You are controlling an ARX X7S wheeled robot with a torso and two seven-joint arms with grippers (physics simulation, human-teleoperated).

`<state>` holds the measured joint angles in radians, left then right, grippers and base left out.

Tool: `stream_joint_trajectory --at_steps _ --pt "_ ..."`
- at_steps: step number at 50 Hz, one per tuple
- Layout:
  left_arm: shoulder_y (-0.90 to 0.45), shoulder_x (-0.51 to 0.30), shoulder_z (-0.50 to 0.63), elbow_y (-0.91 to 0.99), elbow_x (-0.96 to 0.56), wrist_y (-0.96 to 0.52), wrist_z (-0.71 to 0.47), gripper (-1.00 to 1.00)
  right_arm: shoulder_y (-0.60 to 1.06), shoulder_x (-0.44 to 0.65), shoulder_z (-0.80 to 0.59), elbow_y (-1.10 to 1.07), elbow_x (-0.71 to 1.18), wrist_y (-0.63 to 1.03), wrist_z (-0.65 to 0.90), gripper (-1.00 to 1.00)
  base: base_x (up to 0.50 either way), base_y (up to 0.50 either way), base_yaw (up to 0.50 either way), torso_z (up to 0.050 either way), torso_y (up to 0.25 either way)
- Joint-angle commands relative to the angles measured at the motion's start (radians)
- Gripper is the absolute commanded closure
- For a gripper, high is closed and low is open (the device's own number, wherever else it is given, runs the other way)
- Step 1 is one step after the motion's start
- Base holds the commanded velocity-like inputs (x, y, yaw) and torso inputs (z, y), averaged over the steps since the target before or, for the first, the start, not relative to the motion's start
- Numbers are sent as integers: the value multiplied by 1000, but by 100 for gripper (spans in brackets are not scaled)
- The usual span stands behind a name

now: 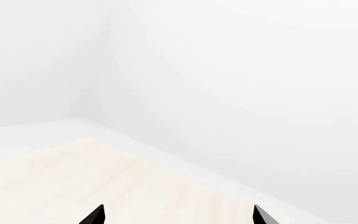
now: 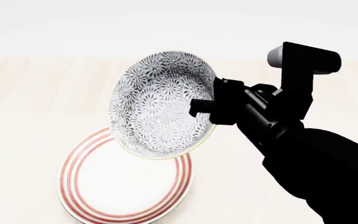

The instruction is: Put the bowl on the plate.

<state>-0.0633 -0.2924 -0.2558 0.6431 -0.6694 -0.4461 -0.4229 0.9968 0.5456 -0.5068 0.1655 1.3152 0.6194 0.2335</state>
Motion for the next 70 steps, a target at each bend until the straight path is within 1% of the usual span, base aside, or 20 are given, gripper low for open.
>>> stream_joint_trajectory --at_steps 1,3,7,12,19,26,34,40,45,48,50,60,66,70 --pt "2 -4 -2 2 -9 0 -4 -100 43 -87 36 185 49 -11 -62 100 0 0 0 0 0" --pt "-2 -4 -1 -6 -10 2 -2 -100 65 -120 40 281 60 -15 -96 100 0 0 0 0 0" --pt "-5 -3 7 -14 -5 5 -2 -100 101 -163 28 399 39 -35 -161 100 0 0 0 0 3" --pt "-3 -4 -2 -15 -13 8 -4 -100 123 -199 23 495 29 -53 -201 100 0 0 0 0 0" --pt "8 -6 -7 -5 -21 10 -7 -100 121 -224 -1 565 -11 -87 -234 100 0 0 0 0 0" --pt "14 -9 -13 1 -32 8 -13 -100 146 -267 -32 671 -47 -107 -299 100 0 0 0 0 0" --pt "18 -11 -16 7 -40 6 -21 -100 198 -336 -89 826 -100 -113 -409 100 0 0 0 0 1" --pt "19 -11 -12 9 -43 5 -24 -100 215 -361 -110 876 -121 -119 -450 100 0 0 0 0 0" --pt "22 -13 -13 14 -47 5 -27 -100 244 -398 -125 971 -141 -141 -506 100 0 0 0 0 0" --pt "21 -16 -17 15 -52 5 -29 -100 280 -441 -136 1102 -161 -169 -575 100 0 0 0 0 0" --pt "19 -17 -19 13 -56 5 -30 -100 283 -457 -139 1141 -176 -180 -595 100 0 0 0 0 0" --pt "21 -18 -21 11 -64 8 -33 -100 252 -478 -80 1142 -279 -169 -602 100 0 0 0 0 1" --pt "21 -18 -16 11 -66 8 -35 -100 235 -495 2 1143 -365 -155 -622 100 0 0 0 0 0" --pt "22 -18 -18 11 -68 10 -36 -100 236 -510 81 1143 -446 -147 -640 100 0 0 0 0 0"
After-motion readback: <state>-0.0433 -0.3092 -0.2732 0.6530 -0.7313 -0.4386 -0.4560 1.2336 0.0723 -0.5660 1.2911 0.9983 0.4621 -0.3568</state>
